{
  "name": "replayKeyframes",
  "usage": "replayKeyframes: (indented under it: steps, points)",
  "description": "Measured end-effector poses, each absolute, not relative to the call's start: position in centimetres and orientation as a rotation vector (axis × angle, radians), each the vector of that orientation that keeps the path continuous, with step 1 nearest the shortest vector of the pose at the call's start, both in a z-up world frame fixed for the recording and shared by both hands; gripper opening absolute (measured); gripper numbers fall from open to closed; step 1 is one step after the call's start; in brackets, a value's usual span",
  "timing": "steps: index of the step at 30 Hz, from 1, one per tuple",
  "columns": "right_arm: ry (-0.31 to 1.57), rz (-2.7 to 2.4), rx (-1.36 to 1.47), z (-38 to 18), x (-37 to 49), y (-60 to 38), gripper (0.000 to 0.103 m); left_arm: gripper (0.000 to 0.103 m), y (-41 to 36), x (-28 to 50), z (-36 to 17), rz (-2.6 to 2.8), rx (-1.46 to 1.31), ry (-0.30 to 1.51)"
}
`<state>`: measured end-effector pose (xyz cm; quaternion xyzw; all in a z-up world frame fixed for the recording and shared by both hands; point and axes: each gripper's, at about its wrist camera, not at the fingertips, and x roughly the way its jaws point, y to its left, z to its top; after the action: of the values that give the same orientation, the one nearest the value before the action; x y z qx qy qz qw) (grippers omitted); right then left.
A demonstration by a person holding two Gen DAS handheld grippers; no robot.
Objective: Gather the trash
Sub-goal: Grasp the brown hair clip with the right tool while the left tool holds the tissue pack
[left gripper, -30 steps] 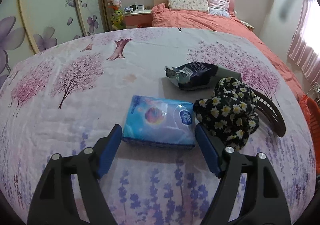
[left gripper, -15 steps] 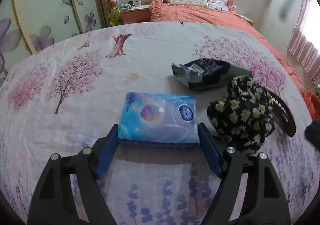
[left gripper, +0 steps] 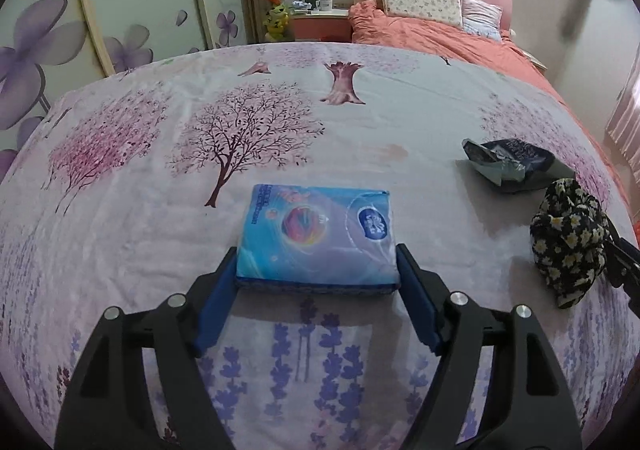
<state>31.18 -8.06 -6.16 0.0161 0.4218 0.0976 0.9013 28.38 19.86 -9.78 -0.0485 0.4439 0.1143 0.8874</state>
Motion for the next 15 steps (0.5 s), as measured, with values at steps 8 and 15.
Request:
replayKeyframes:
  steps: [8, 15]
  points:
    - [0.915, 0.137, 0.065, -6.7, 32.1, -8.3, 0.015, 0.074, 19.8, 28.6, -9.7, 0.238, -0.102, 0.923]
    - [0.914, 0.123, 0.132, -6.9, 31.5, -8.4, 0.012, 0.074, 19.8, 28.6, -9.7, 0.239, -0.100, 0.923]
